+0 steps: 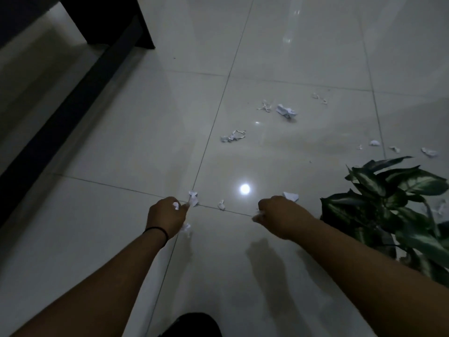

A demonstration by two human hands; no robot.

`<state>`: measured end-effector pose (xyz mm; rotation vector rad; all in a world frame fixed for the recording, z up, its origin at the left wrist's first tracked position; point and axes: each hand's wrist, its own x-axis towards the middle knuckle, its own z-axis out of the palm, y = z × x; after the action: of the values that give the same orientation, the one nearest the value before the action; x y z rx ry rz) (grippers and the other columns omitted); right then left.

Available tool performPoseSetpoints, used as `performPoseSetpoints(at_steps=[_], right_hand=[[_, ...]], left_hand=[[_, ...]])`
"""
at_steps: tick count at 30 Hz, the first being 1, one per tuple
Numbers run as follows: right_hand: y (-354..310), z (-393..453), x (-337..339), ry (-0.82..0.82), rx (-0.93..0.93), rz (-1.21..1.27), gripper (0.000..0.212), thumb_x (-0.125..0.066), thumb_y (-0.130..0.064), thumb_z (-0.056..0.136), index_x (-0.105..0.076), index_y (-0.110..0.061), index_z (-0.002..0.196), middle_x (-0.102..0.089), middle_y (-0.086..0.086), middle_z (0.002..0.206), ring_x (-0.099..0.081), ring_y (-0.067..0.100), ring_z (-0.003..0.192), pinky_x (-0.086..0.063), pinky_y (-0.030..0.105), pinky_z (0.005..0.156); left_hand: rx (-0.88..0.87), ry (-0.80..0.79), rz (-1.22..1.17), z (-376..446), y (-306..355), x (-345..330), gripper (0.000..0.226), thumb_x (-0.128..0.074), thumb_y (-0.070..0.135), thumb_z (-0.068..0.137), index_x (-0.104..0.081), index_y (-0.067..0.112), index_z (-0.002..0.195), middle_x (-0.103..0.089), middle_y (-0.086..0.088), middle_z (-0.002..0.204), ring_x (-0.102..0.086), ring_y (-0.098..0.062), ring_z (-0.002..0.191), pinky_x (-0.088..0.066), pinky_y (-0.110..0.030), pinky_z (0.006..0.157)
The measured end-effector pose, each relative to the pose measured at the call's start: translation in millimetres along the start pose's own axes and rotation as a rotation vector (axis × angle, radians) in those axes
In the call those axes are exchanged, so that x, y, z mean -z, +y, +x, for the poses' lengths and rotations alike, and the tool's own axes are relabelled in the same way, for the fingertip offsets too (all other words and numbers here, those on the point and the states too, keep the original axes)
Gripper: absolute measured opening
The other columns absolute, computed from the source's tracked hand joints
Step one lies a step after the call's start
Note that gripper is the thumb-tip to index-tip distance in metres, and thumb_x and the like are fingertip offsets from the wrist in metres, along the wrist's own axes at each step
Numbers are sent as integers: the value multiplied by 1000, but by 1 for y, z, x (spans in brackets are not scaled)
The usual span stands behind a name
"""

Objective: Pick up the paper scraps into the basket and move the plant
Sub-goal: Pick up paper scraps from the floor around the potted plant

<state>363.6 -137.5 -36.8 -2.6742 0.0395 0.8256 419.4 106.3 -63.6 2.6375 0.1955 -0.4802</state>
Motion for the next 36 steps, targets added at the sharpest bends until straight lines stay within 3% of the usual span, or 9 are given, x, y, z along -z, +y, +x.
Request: performPoseSetpoints(at_steps=[3,10,14,17,22,25,28,30,36], right_hand=[[1,13,-17,91,-164,218,43,-42,-52,92,-53,-12,78,-52,4,73,-51,22,71,-43,31,65],[14,38,-86,237,-359,283,33,-36,-26,99,-61,-8,88,-65,11,93,-52,20,71,-30,27,52],[34,54,-87,302,-389,288,31,-35,-9,97,-55,-7,122,-61,16,115,-60,28,94,-39,28,65],[42,67,-75,402,-414,377,45,-36,-8,98,-38,-13,143,-50,18,137,-56,32,114,-45,33,89],[47,77,-67,455,-475,384,65,-41,-1,95,-11,-17,150,-28,14,143,-55,31,93,-46,33,76],[49,84,-67,379,-542,442,77,-41,8,90,-3,-23,151,-4,12,157,-48,31,119,-47,35,90],[51,83,-69,237,-586,375,75,-35,7,93,3,-23,150,13,13,159,-36,31,135,-44,37,97],[54,80,-73,161,-606,290,63,-32,0,97,-3,-19,150,3,18,159,-38,33,133,-42,39,98],[59,74,-86,327,-558,201,19,-34,-6,94,-43,-7,110,-47,18,116,-57,37,90,-39,33,66]], left_hand=[[-63,-59,-39,20,0,-13,17,-56,12,87,-67,2,96,-66,-7,90,-61,-22,90,-34,-18,74],[-138,-184,34,72,-16,-57,61,-65,26,83,-41,18,138,-57,-10,107,-57,-20,88,-39,-20,81],[-141,-206,127,84,-17,-71,7,-63,17,81,-58,17,85,-52,-9,89,-52,-22,75,-43,-25,71],[-164,-118,135,92,-20,-78,44,-53,-2,78,-33,25,50,-35,5,63,-52,-26,70,-36,-28,56],[-225,-69,-11,98,-27,-86,40,-51,-13,73,-38,20,52,-43,5,58,-51,-23,66,-29,-21,50],[-254,-55,-112,92,-21,-88,23,-54,0,78,-65,7,97,-62,-10,78,-59,-27,75,-39,-24,70],[-364,-43,-94,83,-13,-94,25,-44,33,76,-51,22,55,-56,-6,61,-54,-23,61,-43,-27,62],[-407,-62,-50,79,-6,-97,44,-54,48,77,-28,26,48,-41,4,50,-43,-12,51,-34,-26,50],[-422,-250,-56,87,2,-121,27,-71,36,76,-49,19,74,-42,10,63,-53,-14,66,-31,-15,53]])
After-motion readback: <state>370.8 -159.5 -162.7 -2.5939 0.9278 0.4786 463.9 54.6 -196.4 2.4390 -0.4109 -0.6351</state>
